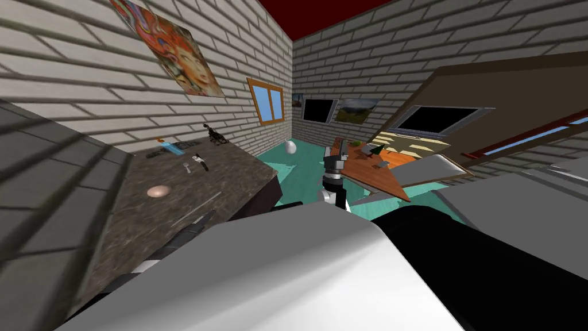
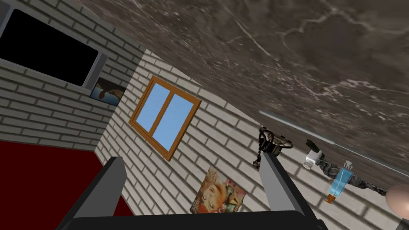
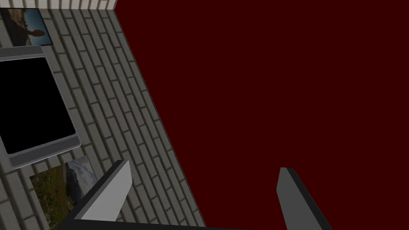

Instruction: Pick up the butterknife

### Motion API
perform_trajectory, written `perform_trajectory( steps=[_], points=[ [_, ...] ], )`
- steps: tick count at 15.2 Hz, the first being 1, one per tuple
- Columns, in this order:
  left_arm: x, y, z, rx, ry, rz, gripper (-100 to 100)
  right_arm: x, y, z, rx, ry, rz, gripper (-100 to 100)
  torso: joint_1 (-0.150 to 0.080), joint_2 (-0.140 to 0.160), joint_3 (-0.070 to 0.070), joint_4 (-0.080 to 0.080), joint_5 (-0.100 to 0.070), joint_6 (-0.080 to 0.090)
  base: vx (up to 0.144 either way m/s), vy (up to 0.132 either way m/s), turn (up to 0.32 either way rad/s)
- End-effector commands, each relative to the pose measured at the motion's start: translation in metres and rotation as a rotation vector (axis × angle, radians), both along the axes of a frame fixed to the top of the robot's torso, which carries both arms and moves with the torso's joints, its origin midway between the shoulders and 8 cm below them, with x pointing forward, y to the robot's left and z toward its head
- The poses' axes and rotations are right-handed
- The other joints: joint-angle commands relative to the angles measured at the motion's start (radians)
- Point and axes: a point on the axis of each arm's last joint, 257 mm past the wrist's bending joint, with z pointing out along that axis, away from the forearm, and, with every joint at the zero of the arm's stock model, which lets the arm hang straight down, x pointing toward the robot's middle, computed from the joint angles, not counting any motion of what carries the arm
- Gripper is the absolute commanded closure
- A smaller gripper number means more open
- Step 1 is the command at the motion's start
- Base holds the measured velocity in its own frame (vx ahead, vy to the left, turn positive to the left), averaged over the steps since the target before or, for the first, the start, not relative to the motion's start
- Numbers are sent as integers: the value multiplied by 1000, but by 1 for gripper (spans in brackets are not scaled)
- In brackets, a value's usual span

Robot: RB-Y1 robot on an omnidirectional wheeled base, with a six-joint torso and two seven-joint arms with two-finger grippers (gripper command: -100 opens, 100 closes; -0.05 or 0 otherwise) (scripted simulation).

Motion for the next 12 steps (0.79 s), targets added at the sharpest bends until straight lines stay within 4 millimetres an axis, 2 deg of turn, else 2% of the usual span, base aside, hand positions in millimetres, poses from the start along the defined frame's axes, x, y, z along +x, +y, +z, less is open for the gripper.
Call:
perform_trajectory(
  steps=[1, 2, 3, 4, 5, 7, 9, 11, 12],
  points=[
    [-15, 8, -11, 40, 54, -16, -100, 0, 0, 0, 0, 0, 0, 0, 0, 0, 0, 0, 0, 0, -31, 45, -413],
    [-32, 19, -20, 85, 113, -32, -100, 0, 0, 0, 0, 0, 0, 0, 0, 0, 0, 0, 0, 0, -33, 39, -440],
    [-34, 19, -21, 85, 117, -31, -100, 0, 0, 0, 0, 0, 0, 0, 0, 0, 0, 0, 0, 0, -30, 43, -361],
    [-52, 30, -29, 127, 178, -48, -100, 0, 0, 0, 0, 0, 0, 0, 0, -1, 0, 0, 0, -1, -29, 40, -506],
    [-53, 31, -30, 127, 179, -48, -100, 0, 0, 0, 0, 0, 0, 0, 0, -1, -1, 0, 0, 0, -25, 50, -378],
    [-86, 51, -42, 202, 283, -81, -100, 0, 0, 0, 0, 0, 0, 0, 1, -1, -1, 0, 0, 0, -26, 69, -466],
    [-91, 52, -43, 204, 300, -87, -100, 0, 0, 0, 0, 0, 0, 0, 3, -2, -1, 0, 1, 0, -25, 72, -350],
    [-124, 70, -52, 268, 400, -127, -100, 0, 0, 0, 0, 0, 0, 0, 1, -3, -1, 0, 0, 0, -16, 54, -412],
    [-129, 70, -53, 269, 414, -131, -100, 0, 0, 0, 0, 0, 0, 0, 2, -3, -2, -1, 0, 0, -17, 72, -420]
  ],
)
